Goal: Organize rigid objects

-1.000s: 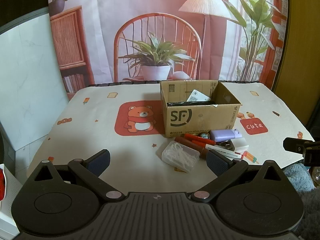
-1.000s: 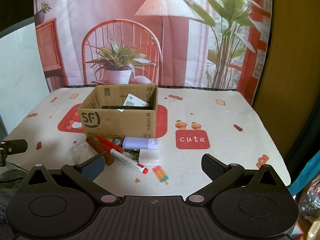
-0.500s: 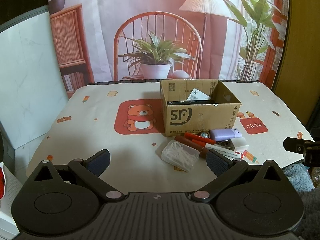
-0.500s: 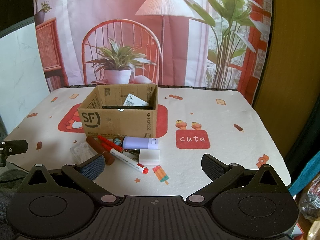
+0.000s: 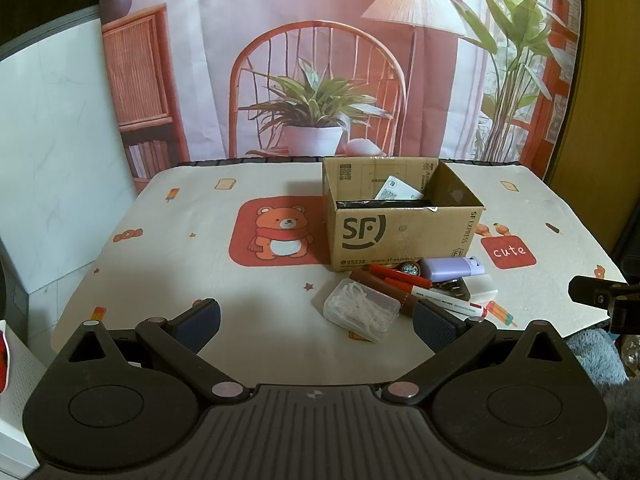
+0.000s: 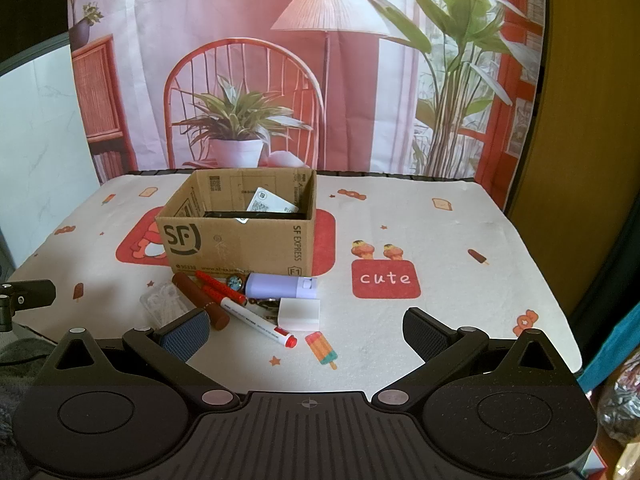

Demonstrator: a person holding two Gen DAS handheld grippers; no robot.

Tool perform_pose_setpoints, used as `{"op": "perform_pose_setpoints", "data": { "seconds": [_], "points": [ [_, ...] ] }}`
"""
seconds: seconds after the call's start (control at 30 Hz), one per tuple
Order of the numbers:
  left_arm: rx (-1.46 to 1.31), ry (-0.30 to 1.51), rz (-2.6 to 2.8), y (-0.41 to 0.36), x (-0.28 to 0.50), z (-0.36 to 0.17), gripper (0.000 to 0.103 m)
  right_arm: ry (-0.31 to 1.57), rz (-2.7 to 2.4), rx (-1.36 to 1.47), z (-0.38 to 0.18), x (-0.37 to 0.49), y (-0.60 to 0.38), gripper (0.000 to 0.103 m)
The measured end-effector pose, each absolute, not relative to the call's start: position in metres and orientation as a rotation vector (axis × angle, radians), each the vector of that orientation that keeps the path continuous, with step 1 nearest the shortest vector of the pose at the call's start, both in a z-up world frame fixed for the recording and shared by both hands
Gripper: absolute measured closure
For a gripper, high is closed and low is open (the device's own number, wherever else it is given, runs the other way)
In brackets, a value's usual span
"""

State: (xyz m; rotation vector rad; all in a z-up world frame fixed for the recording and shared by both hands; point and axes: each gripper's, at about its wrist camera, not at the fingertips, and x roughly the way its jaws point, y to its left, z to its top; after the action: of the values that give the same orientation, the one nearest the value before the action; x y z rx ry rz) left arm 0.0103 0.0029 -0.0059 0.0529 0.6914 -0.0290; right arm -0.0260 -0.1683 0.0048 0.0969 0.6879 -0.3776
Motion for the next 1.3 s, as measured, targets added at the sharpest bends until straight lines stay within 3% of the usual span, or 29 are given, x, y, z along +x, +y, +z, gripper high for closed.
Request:
{"op": "perform_pose_setpoints", "data": {
  "seconds": [1.3],
  "points": [
    [0.039,0.698,-0.026,0.0036,0.0116,-0.0068,0.000,0.690,-0.377,0.100,0.0022,-0.0259,-0.1677,0.000]
  ]
}}
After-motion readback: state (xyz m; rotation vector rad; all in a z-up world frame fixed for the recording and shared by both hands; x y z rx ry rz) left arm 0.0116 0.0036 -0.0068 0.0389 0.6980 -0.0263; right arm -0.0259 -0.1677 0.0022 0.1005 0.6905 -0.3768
